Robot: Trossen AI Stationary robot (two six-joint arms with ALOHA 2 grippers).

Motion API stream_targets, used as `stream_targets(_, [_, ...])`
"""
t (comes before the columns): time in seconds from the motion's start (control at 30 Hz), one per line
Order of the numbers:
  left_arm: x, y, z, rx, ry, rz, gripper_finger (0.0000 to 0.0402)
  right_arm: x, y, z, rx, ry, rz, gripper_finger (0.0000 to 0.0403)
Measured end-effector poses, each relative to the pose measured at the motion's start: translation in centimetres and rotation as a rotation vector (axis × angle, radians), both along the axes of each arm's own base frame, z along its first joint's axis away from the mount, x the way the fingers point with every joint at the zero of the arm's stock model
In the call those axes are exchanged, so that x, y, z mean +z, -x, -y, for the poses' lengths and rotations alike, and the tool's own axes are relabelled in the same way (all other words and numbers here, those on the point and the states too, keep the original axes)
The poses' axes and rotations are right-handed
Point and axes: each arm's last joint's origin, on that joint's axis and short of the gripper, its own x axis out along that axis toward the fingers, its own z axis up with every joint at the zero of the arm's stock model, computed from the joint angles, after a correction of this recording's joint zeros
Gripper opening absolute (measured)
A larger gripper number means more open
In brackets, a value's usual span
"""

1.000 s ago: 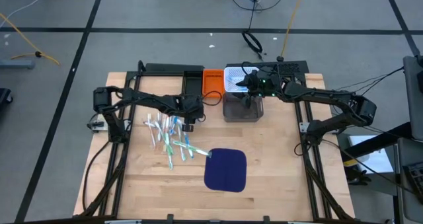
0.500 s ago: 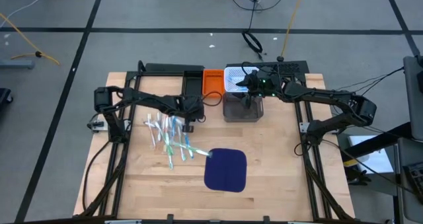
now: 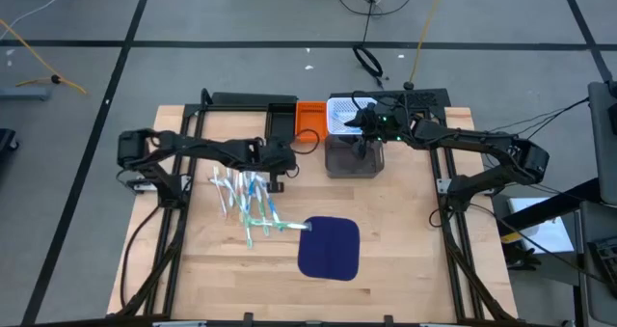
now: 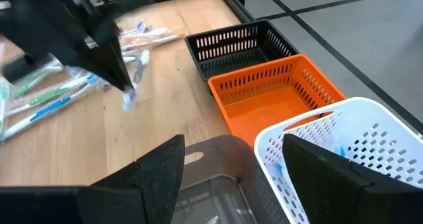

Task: Pick & Place Toothbrushes
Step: Put the violet toothbrush into the gray basket

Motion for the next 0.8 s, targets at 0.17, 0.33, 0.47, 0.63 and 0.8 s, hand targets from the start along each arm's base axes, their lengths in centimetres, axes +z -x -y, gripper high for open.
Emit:
stream_targets(0.17, [3.6, 0.6, 0.9, 0.051, 0.025, 0.183, 0.0000, -0.1, 0.0, 0.0, 0.002, -0.007, -0.009, 0.0247])
stream_targets(0.33, [6.7, 1.1, 1.8, 0.055, 0.036, 0.364, 0.0000, -0.1, -0.3, -0.6, 0.026, -0.006, -0.008, 0.0247])
stream_targets(0.47, [8.8, 0.9, 2.3, 0.061, 0.054, 0.537, 0.0000, 0.1, -0.8, -1.5, 0.062, 0.002, 0.008, 0.0247])
stream_targets(0.63, [10.3, 0.2, 2.8, 0.042, 0.059, 0.707, 0.0000, 0.8, -1.8, -2.8, 0.117, 0.043, 0.088, 0.0247])
stream_targets(0.8, [11.0, -0.1, 3.3, 0.035, 0.079, 0.790, 0.0000, 1.7, -2.5, -3.9, 0.158, 0.077, 0.174, 0.0247])
